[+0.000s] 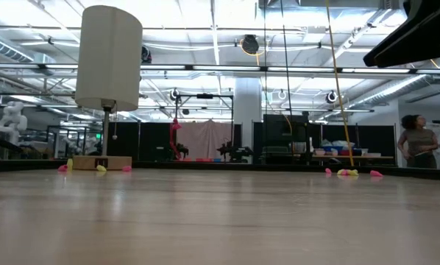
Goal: Sort crayons
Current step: Put the green crayon into the red bin, then return to Home Position
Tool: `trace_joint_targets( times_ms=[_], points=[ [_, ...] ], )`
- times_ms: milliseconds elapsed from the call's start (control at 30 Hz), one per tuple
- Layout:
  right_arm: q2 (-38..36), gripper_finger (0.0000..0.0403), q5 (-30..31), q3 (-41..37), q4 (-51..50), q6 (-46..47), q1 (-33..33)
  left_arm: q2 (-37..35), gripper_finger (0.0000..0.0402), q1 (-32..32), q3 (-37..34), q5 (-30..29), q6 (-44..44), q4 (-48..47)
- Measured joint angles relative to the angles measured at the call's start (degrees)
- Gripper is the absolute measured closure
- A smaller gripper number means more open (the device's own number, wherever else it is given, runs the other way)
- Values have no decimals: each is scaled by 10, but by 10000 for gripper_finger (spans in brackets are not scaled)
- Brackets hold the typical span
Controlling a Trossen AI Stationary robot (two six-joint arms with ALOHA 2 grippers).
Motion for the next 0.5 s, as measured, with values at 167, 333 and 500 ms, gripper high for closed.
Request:
trace_joint_targets(
  times_ms=[167, 333, 500],
  points=[
    [0, 291, 0, 0, -1, -6, -7, 0, 334, 11, 0, 0, 19, -7],
    [0, 291, 0, 0, -3, -30, -20, -1, 287, 21, 0, 3, 42, -13],
    [0, 291, 0, 0, -2, -110, -37, -16, 273, 46, 0, -63, 121, -14]
  ],
)
